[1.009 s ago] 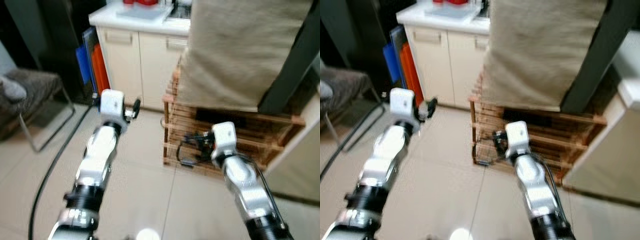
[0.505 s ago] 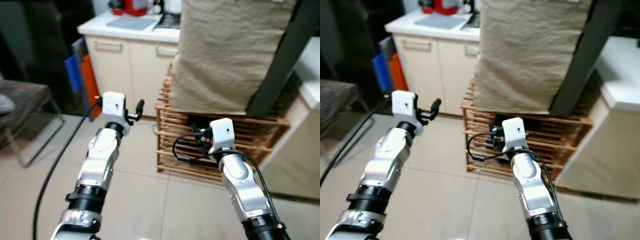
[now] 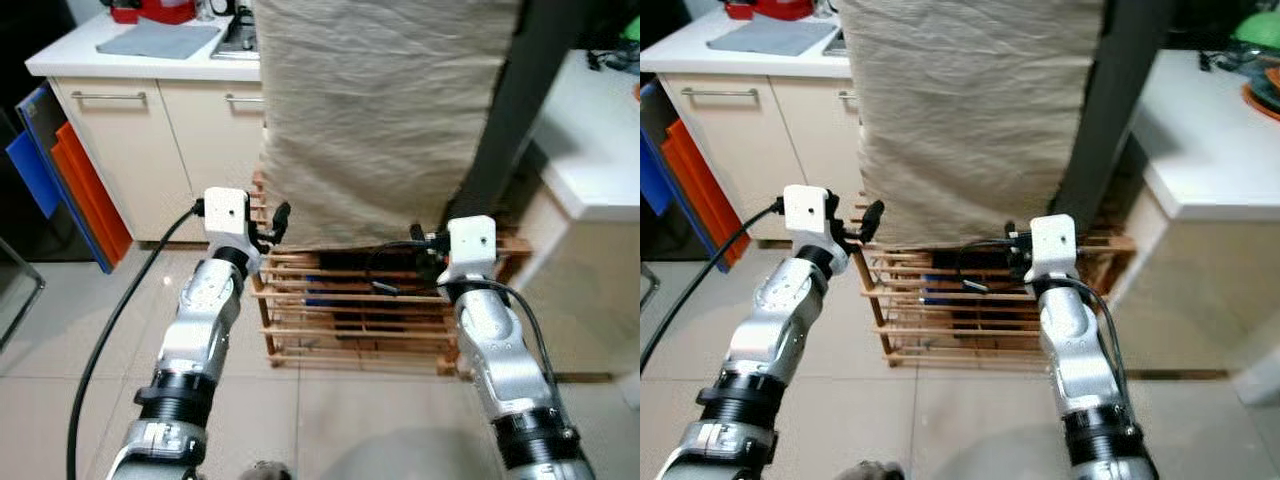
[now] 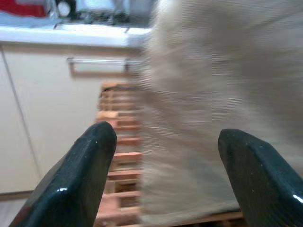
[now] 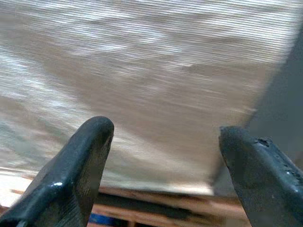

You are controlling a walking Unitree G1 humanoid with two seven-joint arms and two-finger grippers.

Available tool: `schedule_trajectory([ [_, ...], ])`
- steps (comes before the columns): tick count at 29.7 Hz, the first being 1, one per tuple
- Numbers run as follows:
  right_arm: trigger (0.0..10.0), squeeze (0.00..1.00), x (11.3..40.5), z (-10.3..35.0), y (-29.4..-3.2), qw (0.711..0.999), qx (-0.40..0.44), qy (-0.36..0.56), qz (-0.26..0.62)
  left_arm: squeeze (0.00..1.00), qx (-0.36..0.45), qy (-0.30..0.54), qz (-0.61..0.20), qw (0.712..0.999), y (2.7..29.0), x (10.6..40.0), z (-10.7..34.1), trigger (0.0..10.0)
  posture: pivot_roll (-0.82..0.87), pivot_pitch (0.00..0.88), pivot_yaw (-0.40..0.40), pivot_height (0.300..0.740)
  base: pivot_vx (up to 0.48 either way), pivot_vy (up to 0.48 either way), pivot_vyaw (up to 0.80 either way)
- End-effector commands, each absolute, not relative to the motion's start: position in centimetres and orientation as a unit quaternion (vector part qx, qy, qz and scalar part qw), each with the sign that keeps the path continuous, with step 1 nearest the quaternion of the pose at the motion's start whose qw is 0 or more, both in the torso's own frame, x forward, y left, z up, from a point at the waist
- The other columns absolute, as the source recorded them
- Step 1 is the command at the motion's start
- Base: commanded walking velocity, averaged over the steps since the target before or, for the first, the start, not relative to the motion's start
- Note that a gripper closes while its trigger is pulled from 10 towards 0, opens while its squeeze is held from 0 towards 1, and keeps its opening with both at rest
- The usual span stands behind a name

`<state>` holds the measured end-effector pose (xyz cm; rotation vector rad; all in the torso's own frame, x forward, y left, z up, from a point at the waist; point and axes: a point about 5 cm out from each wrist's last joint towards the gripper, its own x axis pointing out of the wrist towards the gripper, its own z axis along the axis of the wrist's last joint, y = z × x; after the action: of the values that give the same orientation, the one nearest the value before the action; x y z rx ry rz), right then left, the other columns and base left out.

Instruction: Restocking fridge

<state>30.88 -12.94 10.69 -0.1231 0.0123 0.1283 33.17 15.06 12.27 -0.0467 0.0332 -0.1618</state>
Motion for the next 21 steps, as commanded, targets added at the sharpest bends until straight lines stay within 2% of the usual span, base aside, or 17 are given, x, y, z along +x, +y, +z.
schedule_trajectory([
  [1,10.0,0.0,30.93,10.62,-14.08,0.996,-0.074,0.007,0.049,0.0,-0.024,0.011,-0.106,0.994,13.66,33.41,12.78,10.0,-0.15,0.0,0.025,0.74,0.461,0.0,0.0],
  [13,10.0,0.0,30.95,10.47,-14.01,0.996,-0.076,0.007,0.054,0.0,0.0,0.015,-0.103,0.995,13.89,33.79,12.76,10.0,-0.16,0.0,0.027,0.74,0.46,0.0,0.0],
  [21,10.0,0.0,30.87,10.41,-14.08,0.996,-0.076,0.006,0.057,0.0,0.004,0.003,-0.09,0.996,14.17,33.86,13.07,10.0,-0.15,0.0,0.025,0.74,0.064,0.0,0.0],
])
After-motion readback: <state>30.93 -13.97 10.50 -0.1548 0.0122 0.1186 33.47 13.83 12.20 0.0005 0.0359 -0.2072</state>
